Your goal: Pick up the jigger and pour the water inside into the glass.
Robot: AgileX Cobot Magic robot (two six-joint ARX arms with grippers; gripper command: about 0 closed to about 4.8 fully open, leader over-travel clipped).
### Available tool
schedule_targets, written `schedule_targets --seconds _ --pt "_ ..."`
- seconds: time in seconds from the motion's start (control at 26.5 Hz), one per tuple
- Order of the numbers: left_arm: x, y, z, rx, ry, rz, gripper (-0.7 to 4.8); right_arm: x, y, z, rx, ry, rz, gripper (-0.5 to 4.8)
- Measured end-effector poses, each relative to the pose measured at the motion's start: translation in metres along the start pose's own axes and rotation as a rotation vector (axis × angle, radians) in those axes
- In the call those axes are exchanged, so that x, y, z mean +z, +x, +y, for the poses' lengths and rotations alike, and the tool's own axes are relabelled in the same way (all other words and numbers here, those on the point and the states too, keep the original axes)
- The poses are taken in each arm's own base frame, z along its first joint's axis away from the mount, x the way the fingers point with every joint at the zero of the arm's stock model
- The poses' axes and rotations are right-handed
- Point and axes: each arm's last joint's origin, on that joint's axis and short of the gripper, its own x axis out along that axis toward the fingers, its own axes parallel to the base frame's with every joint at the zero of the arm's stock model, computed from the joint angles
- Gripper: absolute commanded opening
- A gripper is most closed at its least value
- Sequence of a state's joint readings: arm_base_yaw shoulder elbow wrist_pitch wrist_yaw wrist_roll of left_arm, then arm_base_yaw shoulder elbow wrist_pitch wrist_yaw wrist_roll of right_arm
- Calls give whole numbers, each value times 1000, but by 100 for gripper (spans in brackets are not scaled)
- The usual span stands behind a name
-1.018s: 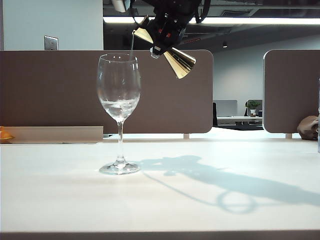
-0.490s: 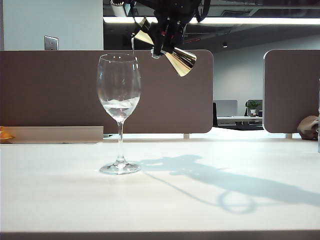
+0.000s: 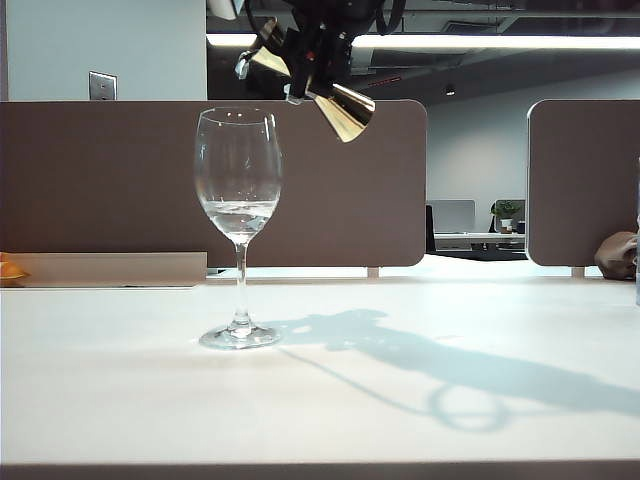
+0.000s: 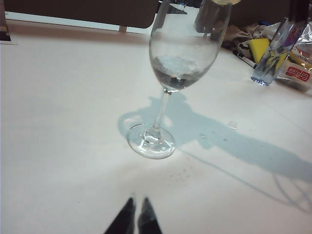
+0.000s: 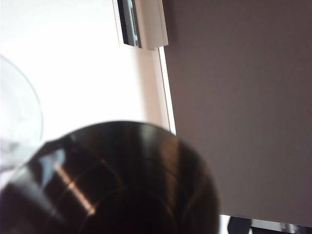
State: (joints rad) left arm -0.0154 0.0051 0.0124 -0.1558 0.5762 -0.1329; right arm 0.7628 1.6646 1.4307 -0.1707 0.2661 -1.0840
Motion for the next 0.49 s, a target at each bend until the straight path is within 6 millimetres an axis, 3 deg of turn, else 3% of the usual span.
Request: schedule_targets --seconds 0.49 --pt "0 0 0 0 0 0 23 8 -1 -6 -84 -172 -45 -1"
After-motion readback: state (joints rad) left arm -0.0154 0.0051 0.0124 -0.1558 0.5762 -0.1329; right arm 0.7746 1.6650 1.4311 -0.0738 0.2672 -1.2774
